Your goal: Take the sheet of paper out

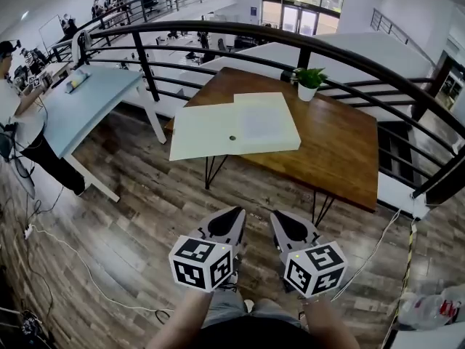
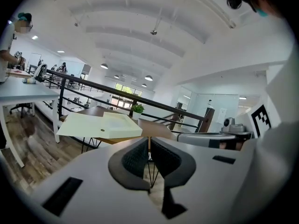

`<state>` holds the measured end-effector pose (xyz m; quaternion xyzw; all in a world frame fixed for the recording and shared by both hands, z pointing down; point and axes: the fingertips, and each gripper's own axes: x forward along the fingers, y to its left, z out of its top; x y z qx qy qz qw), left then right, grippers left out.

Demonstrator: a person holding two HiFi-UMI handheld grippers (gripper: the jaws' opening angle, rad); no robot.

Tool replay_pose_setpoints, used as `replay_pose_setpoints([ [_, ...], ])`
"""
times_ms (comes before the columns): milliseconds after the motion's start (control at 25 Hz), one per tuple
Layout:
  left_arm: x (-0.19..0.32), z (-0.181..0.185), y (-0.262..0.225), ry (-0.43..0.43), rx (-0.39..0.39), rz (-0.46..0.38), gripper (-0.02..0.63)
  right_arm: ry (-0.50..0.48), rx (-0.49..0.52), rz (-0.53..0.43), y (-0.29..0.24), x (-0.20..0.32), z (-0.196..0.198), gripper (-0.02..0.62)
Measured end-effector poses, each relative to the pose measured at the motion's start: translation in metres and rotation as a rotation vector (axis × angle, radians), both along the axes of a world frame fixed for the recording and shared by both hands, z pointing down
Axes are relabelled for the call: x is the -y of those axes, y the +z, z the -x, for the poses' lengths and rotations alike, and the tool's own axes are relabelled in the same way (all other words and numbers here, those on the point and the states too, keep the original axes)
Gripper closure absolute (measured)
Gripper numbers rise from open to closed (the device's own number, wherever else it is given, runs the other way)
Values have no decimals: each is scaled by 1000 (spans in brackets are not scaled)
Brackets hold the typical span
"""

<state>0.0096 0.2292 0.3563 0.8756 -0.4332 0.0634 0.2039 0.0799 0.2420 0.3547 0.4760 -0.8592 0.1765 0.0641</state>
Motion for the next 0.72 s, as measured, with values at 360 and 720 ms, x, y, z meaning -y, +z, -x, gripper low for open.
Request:
replay_pose_setpoints([
  [360, 120, 19, -8, 38, -22, 9, 581, 43, -34, -9, -11, 118, 14, 569],
  [720, 211, 28, -15, 110, -9, -14, 581, 102, -45, -18, -14, 200, 34, 569],
])
